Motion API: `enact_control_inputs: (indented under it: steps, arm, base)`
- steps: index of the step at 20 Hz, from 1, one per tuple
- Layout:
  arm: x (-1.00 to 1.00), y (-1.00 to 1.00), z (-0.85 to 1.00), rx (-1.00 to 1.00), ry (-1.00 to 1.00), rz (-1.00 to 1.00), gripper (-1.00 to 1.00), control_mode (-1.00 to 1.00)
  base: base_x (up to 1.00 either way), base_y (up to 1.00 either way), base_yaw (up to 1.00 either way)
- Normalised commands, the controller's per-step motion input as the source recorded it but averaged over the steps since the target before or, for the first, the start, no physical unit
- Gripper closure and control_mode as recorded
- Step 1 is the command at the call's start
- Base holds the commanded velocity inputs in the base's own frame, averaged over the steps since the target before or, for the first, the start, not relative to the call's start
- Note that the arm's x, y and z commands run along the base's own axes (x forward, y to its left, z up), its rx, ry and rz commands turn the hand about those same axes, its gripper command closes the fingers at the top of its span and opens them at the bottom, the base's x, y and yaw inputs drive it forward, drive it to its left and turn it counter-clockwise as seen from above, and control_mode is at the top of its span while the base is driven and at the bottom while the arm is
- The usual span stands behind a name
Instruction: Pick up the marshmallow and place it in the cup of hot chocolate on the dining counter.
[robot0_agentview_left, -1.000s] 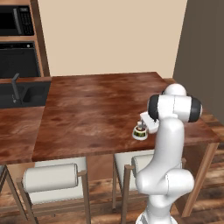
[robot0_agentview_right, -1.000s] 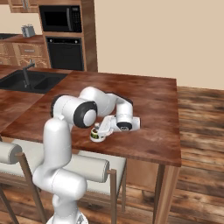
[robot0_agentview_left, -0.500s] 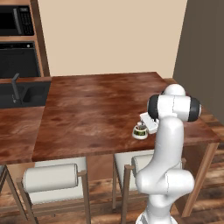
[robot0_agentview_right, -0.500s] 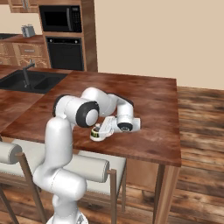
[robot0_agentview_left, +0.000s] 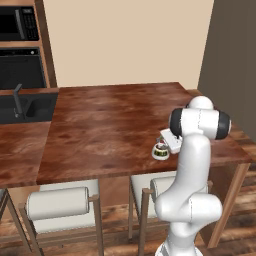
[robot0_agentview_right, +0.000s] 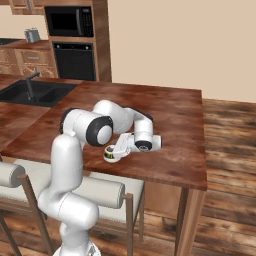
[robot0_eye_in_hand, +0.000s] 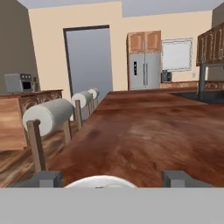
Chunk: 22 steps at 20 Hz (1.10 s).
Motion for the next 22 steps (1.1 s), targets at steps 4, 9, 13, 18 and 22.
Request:
enact_control_inputs:
  steps: [4, 9, 13, 18, 22]
  arm:
    - [-0.13, 0.0, 0.02, 0.0, -0.06, 0.0, -1.0, -1.0]
    - [-0.18, 0.0, 0.38, 0.01, -0.09, 0.0, -1.0, -1.0]
    - [-0.55, 0.0, 0.85, 0.01, -0.19, 0.01, -1.0, -1.0]
    - [-0.67, 0.0, 0.8, 0.0, -0.24, 0.0, -1.0, -1.0]
    - [-0.77, 0.12, 0.8, -0.01, -0.25, 0.0, -1.0, -1.0]
  base:
    - [0.0, 0.0, 0.0]
    - [0.0, 0.0, 0.0]
    - [0.0, 0.0, 0.0]
    - [0.0, 0.0, 0.0]
    - [0.0, 0.0, 0.0]
